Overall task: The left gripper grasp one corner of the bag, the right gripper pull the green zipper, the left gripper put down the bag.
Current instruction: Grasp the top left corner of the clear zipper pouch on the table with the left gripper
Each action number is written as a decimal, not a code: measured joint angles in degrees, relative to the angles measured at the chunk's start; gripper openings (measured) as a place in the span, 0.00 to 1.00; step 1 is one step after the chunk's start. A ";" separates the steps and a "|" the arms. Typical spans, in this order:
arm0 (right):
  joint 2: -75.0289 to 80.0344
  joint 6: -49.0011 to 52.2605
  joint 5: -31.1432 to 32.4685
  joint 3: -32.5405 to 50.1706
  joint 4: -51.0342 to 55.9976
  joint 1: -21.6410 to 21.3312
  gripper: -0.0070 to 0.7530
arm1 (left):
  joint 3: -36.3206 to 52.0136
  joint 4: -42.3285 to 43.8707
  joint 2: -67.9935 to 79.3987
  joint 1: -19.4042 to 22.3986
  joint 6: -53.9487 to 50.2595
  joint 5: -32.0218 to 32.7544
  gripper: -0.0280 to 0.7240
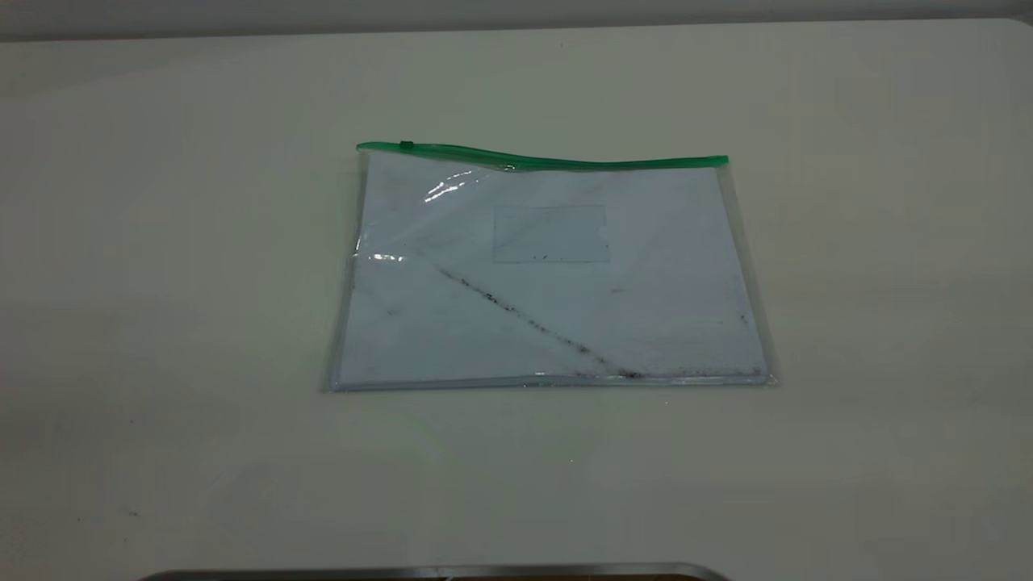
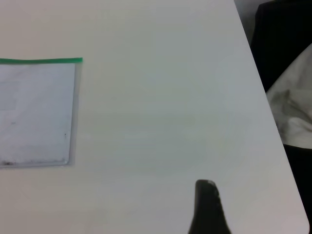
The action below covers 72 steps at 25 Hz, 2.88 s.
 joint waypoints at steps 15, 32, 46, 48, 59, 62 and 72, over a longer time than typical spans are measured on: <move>0.00 0.00 0.00 0.00 0.00 0.00 0.74 | 0.00 0.00 0.00 0.00 0.00 0.00 0.82; 0.00 0.00 0.00 0.00 0.00 0.00 0.74 | 0.00 0.00 0.00 -0.23 -0.13 0.00 0.82; 0.00 0.16 -0.07 0.00 2.45 0.00 0.74 | -12.40 1.11 19.60 -0.43 -0.46 -2.70 0.82; 0.00 0.18 -0.29 0.00 3.85 0.00 0.74 | -15.04 0.92 26.67 -0.43 -0.46 -5.44 0.82; 20.45 1.13 -9.50 -9.67 4.63 0.00 0.74 | -18.31 -12.40 61.44 -0.43 4.91 -29.95 0.82; 30.86 1.09 -14.05 -12.20 4.49 0.00 0.74 | -19.18 -17.75 69.27 -0.43 12.61 -35.75 0.82; 58.97 -0.42 -33.53 -13.09 7.78 0.00 0.74 | -26.46 -41.90 95.30 -0.43 38.88 -40.13 0.82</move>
